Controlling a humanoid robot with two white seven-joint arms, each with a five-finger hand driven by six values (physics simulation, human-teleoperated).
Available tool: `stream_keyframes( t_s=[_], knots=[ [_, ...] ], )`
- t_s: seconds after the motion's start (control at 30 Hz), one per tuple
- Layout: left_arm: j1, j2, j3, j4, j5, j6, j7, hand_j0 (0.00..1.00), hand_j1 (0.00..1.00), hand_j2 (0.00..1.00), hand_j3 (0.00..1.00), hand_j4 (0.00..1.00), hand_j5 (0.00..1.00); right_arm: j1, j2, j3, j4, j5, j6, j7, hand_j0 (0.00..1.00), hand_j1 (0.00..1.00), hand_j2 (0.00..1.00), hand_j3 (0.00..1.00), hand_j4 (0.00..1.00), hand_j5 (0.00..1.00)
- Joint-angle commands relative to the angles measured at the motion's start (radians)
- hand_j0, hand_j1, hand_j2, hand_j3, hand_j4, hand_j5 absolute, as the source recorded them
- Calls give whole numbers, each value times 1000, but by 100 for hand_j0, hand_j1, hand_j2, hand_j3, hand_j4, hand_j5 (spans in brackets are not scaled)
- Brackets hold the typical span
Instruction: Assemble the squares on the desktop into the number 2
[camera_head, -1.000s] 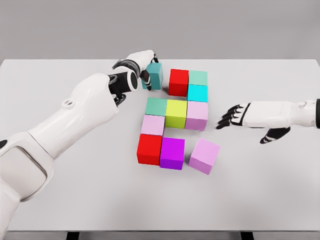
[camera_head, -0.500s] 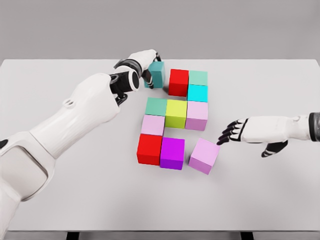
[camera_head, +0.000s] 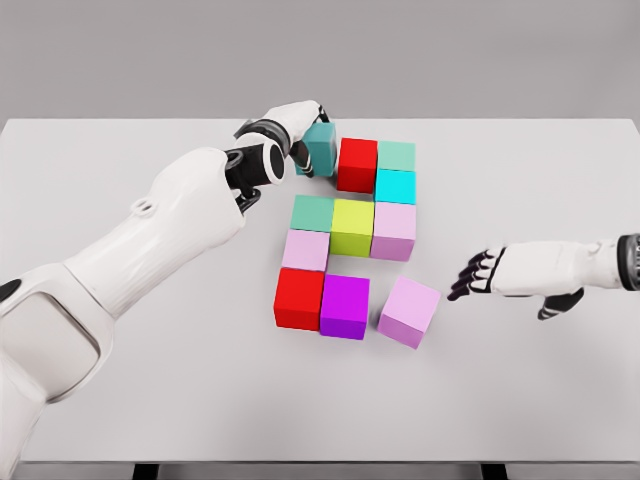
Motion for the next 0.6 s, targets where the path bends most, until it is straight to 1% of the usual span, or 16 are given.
stream_keyframes(
  t_s=[0.0, 0.23, 0.37, 0.43, 0.57],
  knots=[
    [0, -1, 0, 0, -6, -1, 0, 78, 78, 78, 78, 78, 78, 0, -1, 16, -3, 11, 2, 0, 100, 100, 100, 100, 100, 100],
    [2, 1, 0, 0, -6, -1, 0, 91, 91, 91, 91, 91, 91, 5, 1, 39, -61, 23, 2, 0, 100, 100, 100, 100, 100, 100],
    [2, -1, 0, 0, -6, -1, 0, 98, 98, 98, 98, 98, 98, 5, 12, 38, -64, 21, 2, 0, 100, 100, 100, 100, 100, 100],
    [2, 1, 0, 0, -6, -8, 0, 100, 100, 100, 100, 100, 100, 3, 16, 38, -64, 21, 2, 0, 100, 100, 100, 100, 100, 100],
    [3, 1, 0, -2, -6, -34, 0, 100, 100, 100, 100, 100, 100, -3, 36, 36, -64, 21, 2, 0, 100, 100, 100, 100, 100, 100]
  ],
)
